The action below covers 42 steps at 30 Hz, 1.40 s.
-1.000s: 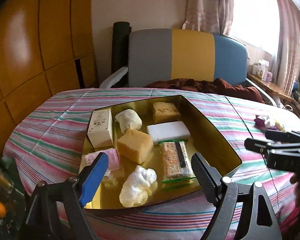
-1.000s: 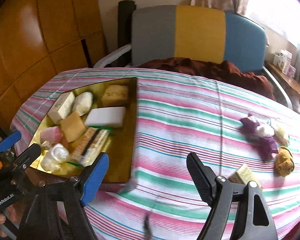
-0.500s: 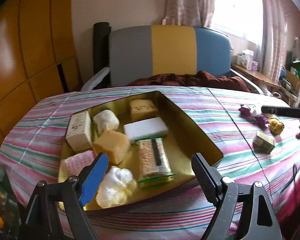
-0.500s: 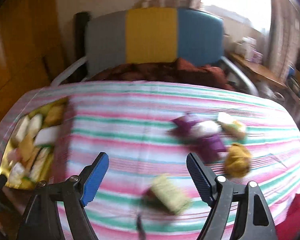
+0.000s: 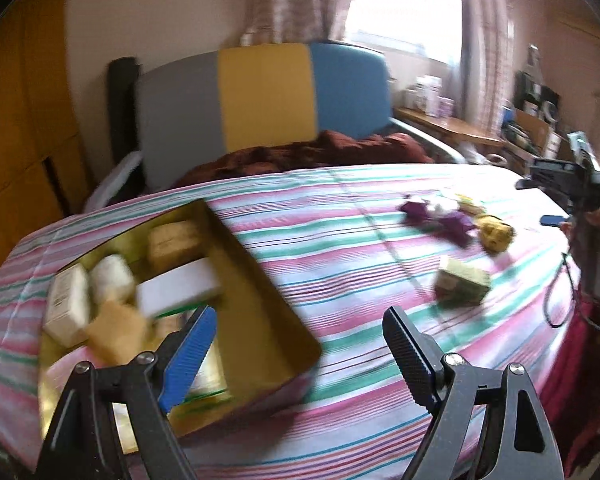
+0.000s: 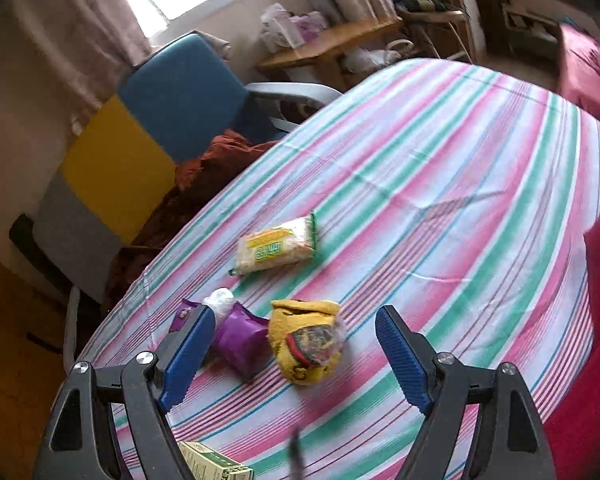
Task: Organize objects
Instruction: 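Move both tools back toward the remaining items, then grasp the green-and-white box with the left tool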
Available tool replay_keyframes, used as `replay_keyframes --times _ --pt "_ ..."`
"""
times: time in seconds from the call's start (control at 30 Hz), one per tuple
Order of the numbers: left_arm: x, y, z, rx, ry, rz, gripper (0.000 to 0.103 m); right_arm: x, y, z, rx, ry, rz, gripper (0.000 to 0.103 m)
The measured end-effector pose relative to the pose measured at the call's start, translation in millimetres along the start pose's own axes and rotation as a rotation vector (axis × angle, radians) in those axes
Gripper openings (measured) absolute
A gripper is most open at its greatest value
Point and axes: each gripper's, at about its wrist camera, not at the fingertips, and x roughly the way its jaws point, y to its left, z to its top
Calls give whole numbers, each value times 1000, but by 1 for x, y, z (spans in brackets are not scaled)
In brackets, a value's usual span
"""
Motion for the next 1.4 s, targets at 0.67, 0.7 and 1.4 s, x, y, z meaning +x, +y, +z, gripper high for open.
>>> replay_keyframes --times 0.67,0.7,1.4 --pt "131 -113 39 -140 350 -361 79 17 11 -8 -46 99 63 84" --pt "135 -115 38 -154 367 -369 79 17 11 -8 -46 101 66 84" --pt "141 -155 35 272 294 -341 96 26 15 -13 -57 146 79 84"
